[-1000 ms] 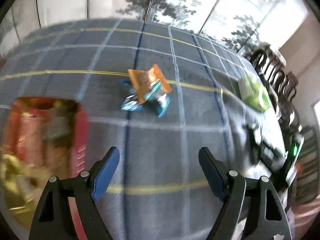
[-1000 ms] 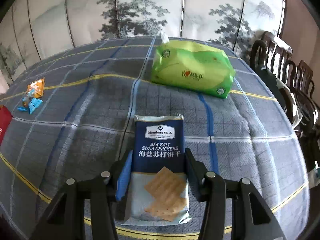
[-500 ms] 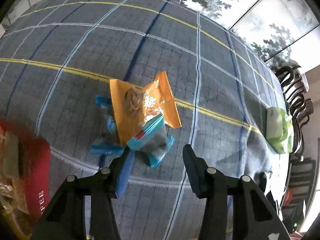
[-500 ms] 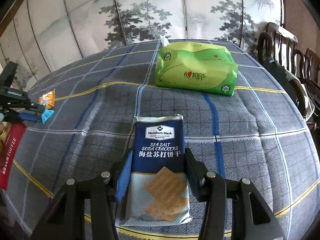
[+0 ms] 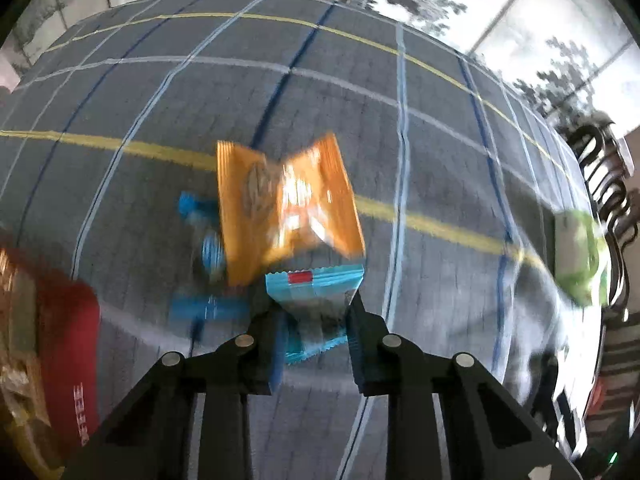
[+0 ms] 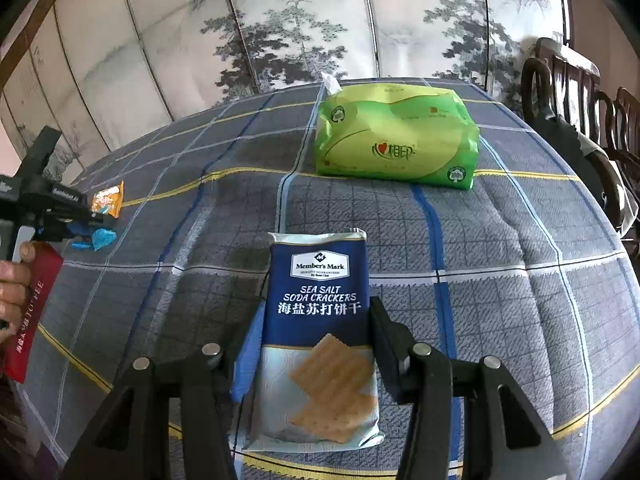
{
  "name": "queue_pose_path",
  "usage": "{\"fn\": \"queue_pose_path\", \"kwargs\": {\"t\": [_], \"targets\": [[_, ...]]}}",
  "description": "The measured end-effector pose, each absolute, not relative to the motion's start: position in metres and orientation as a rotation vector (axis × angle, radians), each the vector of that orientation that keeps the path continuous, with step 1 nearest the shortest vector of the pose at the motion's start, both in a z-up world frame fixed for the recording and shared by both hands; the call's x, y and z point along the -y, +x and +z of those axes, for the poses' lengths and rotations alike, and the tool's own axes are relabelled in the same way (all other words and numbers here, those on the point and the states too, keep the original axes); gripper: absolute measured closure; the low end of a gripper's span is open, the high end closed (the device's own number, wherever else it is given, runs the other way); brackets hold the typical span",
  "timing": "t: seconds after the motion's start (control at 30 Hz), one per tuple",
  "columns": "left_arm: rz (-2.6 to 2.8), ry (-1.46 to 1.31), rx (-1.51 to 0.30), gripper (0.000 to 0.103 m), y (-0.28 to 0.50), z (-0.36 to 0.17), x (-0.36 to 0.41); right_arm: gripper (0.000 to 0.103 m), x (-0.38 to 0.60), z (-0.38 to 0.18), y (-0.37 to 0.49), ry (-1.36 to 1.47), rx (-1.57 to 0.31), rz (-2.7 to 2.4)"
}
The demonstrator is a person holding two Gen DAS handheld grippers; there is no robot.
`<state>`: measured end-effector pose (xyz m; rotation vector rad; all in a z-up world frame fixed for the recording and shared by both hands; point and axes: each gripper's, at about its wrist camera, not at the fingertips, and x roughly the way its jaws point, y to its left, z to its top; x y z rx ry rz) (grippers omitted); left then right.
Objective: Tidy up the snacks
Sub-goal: 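Grasp the blue-wrapped candy with the left gripper while the right gripper holds the cracker pack, then carry the blue-wrapped candy over the gold tin and open the left gripper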
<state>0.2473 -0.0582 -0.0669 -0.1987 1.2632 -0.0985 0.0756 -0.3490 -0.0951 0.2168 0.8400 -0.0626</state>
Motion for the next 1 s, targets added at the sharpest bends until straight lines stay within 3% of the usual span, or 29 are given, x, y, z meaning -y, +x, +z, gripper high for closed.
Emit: {"fn": "queue_pose_path", "kwargs": {"t": [0.23, 0.57, 1.0], "targets": [[-0.213, -0.138, -1.174, 0.08, 0.147, -0.034, 0.047, 0.052, 0.349, -0.095, 0.077, 0.21, -0.843, -0.076], [-0.186, -0.223, -1.095, 0.08, 0.047, 0.008, -0.028, 0.052, 0.339, -0.096, 0.081, 0.142, -0.862, -0.116], [-0.027, -0.225, -1.039, 0.08, 0.003, 0.022, -0.124, 0.053, 0.333, -0.097, 0.083, 0.093, -0.875, -0.153]]}}
